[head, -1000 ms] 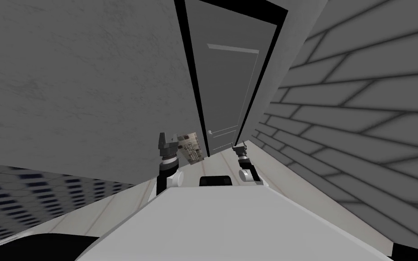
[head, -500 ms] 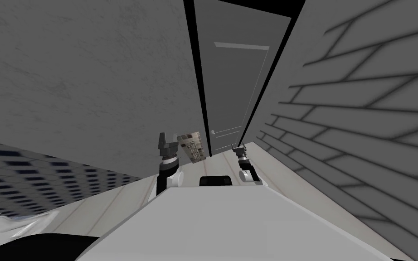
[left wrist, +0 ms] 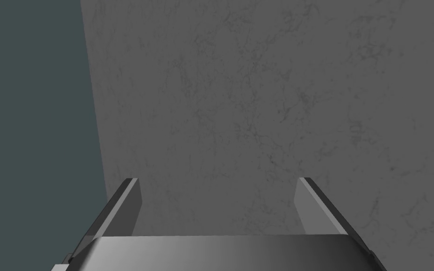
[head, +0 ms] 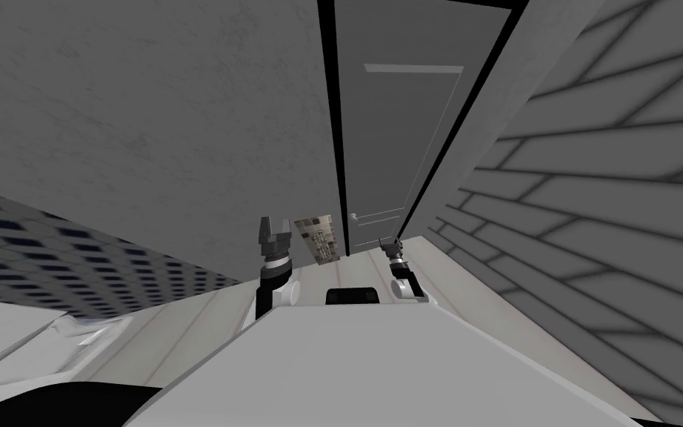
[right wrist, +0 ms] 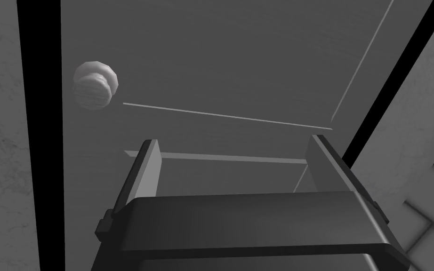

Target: Pull the door open

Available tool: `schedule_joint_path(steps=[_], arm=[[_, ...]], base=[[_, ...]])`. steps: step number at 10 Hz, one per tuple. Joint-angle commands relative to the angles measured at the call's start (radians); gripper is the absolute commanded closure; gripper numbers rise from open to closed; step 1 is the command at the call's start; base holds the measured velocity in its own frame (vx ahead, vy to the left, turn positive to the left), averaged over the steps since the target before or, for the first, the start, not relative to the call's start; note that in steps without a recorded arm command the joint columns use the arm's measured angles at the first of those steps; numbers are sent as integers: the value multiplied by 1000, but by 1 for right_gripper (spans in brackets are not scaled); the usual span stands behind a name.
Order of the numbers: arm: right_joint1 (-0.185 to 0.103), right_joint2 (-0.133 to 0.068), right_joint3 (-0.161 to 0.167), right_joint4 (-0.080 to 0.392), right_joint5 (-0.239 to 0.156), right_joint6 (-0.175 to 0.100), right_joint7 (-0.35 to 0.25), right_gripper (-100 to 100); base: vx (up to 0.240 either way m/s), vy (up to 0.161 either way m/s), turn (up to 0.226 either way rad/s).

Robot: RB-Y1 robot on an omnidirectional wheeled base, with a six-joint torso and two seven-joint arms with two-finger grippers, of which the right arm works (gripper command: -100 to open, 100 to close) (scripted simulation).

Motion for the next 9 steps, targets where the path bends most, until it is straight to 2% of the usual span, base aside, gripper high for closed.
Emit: schedule_joint_path(steps=[1,9], arm=[[-11,-8,9,33,-15,-10,-30,-100],[-62,-37,55,186,-90,-52,-160,-100]], base=[[21,20,181],[30,23,150]])
